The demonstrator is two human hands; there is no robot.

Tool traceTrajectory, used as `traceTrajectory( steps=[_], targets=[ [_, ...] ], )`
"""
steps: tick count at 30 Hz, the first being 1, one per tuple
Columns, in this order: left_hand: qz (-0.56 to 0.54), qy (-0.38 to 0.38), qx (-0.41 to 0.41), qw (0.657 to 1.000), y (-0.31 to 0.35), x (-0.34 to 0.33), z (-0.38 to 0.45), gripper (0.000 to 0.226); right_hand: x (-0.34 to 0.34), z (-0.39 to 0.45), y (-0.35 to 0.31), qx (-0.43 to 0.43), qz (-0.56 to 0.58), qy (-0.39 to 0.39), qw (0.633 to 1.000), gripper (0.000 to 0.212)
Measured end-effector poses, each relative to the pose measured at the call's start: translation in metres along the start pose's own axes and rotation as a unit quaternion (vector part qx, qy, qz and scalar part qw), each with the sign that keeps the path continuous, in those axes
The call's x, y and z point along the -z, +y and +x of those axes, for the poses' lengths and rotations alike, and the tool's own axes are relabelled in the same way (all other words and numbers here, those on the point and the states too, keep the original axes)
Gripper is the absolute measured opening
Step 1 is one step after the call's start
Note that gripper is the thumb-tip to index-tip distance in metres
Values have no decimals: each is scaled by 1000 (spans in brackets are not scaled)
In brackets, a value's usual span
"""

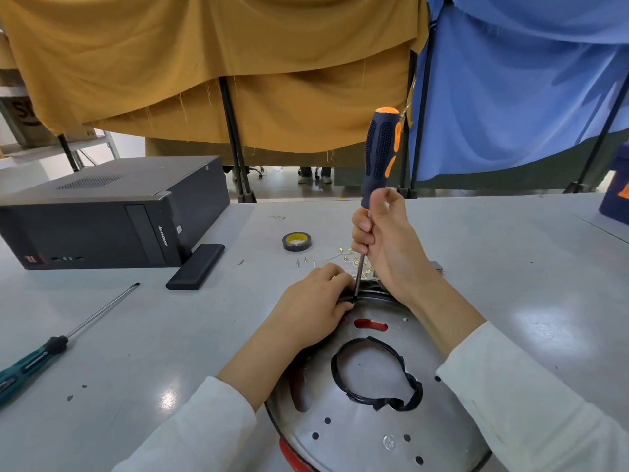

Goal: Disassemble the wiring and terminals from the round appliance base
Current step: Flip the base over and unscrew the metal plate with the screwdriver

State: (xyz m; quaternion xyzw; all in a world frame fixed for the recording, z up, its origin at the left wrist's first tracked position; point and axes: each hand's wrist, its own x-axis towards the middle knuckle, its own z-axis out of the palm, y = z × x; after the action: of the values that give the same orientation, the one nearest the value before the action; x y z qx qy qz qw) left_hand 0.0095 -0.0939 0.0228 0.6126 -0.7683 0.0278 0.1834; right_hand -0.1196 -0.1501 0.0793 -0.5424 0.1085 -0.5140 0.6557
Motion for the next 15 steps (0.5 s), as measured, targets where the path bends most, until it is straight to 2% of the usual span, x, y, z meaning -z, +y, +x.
traceTrajectory(
  steps=[4,9,15],
  targets=[
    [21,-16,-4,1000,-1,-1,2,24,2,0,-1,5,20,1,1000,26],
    [22,-25,1,999,-1,-1,3,24,2,3,0,-24,30,-14,999,49],
    [18,-28,6,999,-1,-1,2,22,2,0,0,6,13,12,1000,26]
  ],
)
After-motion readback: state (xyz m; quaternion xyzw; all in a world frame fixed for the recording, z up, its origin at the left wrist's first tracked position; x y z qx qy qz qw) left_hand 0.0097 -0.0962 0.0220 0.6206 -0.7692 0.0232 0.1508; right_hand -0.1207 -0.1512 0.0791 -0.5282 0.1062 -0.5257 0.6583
